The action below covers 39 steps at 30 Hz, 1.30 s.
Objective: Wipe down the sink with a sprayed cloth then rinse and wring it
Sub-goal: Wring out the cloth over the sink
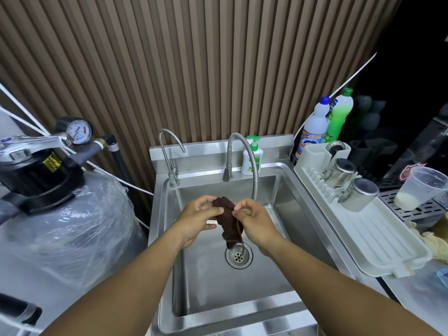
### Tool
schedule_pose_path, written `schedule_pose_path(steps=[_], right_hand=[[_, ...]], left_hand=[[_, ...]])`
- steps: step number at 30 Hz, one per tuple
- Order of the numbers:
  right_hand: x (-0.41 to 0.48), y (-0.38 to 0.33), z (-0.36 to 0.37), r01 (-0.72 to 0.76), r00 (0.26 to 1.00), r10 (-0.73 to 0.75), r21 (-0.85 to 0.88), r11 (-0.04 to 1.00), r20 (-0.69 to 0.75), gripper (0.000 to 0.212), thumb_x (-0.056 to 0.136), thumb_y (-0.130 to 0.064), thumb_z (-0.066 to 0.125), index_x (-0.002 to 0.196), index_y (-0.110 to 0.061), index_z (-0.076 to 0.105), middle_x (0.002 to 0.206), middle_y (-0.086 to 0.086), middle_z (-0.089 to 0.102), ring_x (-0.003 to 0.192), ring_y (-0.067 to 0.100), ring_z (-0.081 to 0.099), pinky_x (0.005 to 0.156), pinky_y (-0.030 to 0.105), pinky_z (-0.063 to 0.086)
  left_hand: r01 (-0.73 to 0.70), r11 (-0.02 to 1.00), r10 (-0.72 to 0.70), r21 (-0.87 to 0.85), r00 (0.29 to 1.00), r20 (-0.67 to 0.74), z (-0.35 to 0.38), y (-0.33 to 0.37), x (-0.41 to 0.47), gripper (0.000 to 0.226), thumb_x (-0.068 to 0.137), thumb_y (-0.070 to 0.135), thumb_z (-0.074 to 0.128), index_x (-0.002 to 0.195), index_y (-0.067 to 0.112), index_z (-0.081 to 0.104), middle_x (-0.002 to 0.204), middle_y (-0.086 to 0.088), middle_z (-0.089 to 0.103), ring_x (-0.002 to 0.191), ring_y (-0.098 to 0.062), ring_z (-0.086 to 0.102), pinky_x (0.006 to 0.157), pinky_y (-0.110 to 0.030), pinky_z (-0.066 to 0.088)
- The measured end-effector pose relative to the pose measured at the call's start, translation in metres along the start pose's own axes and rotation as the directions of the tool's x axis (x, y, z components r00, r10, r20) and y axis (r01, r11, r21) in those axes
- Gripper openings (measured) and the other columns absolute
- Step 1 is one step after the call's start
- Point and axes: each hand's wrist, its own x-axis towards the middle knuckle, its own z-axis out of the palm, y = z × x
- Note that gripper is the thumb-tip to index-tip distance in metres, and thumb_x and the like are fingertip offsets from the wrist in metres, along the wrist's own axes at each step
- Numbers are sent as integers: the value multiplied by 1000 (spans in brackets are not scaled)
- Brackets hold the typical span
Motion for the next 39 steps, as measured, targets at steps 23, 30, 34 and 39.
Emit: schedule_pose_path(steps=[23, 30, 34, 39], right_hand=[[15, -53, 12, 175, 984, -175, 1, 985, 37, 14, 85, -26, 78, 95, -29, 70, 102, -4, 75, 98, 12, 70, 81, 22, 50], [18, -68, 0, 165, 983, -158, 75, 983, -98, 17, 91, 3, 63, 98, -10, 72, 78, -1, 75, 77, 13, 67, 77, 30, 55], [20, -73, -3, 177, 982, -166, 119, 977, -93, 25, 95, 6, 55, 98, -16, 67, 78, 2, 75, 77, 16, 69, 78, 29, 59], [19, -83, -2, 150, 988, -140, 164, 975, -71, 35, 97, 8, 40, 87, -9, 69, 86, 8, 72, 75, 17, 67, 66, 27, 57]], left_hand=[[-212, 970, 227, 121, 965, -132, 0, 60, -7, 18, 101, 15, 58, 86, 12, 66, 81, -3, 69, 83, -12, 68, 67, -43, 63], [-260, 932, 324, 251, 910, -260, -15, 68, -3, 19, 99, 33, 52, 88, 22, 63, 93, -6, 70, 91, -21, 66, 91, -43, 56], [-251, 949, 301, 192, 902, -309, -14, 68, -2, 21, 97, 40, 50, 85, 26, 60, 88, -3, 65, 87, -20, 59, 84, -42, 51], [-239, 971, 236, 23, 933, -270, -7, 70, -5, 19, 97, 34, 65, 104, 16, 63, 99, -9, 72, 96, -22, 70, 86, -40, 58]])
